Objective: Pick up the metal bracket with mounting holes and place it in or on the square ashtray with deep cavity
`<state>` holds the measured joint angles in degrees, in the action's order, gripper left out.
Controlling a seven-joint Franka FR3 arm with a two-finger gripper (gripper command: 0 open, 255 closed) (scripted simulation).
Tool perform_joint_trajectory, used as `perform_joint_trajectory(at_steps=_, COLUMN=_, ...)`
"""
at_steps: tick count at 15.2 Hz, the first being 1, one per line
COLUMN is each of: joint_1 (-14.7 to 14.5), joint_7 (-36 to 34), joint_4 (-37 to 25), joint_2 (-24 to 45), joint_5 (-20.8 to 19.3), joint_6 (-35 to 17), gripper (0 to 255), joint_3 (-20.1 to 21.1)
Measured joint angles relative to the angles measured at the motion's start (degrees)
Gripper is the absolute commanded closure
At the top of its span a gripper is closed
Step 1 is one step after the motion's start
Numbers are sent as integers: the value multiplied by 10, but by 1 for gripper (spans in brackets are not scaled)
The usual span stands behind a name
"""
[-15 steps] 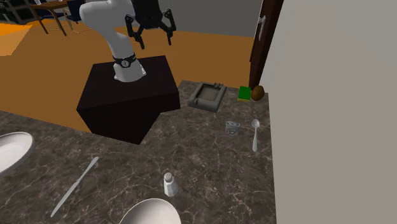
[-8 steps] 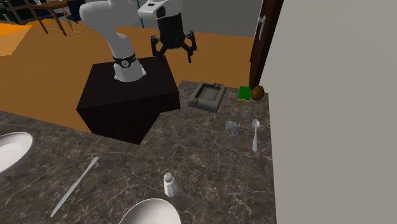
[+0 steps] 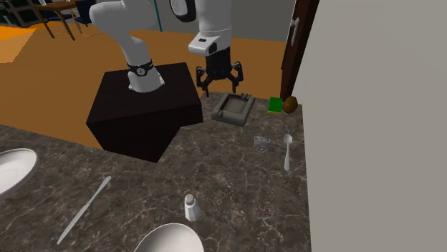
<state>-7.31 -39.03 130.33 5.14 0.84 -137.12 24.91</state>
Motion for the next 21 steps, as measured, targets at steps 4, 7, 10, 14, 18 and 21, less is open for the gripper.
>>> perform_joint_trajectory(at_steps=4, joint_1=-31, joint_7=-70, joint_4=-58, joint_2=95, joint_5=-66, joint_6=-28, gripper=0, joint_3=-5)
perform_joint_trajectory(at_steps=7, joint_1=-61, joint_7=-109, joint_4=-114, joint_2=166, joint_5=-108, joint_6=-36, gripper=0, joint_3=-20)
perform_joint_trajectory(at_steps=10, joint_1=-95, joint_7=-144, joint_4=-173, joint_2=234, joint_5=-141, joint_6=-41, gripper=0, joint_3=-37)
perform_joint_trajectory(at_steps=14, joint_1=-135, joint_7=-174, joint_4=-254, joint_2=321, joint_5=-170, joint_6=-42, gripper=0, joint_3=-60)
perform_joint_trajectory(at_steps=18, joint_1=-167, joint_7=-188, joint_4=-337, joint_2=396, joint_5=-185, joint_6=-35, gripper=0, joint_3=-77)
perform_joint_trajectory(at_steps=21, joint_1=-176, joint_7=-192, joint_4=-359, joint_2=426, joint_5=-190, joint_6=-42, gripper=0, joint_3=-84)
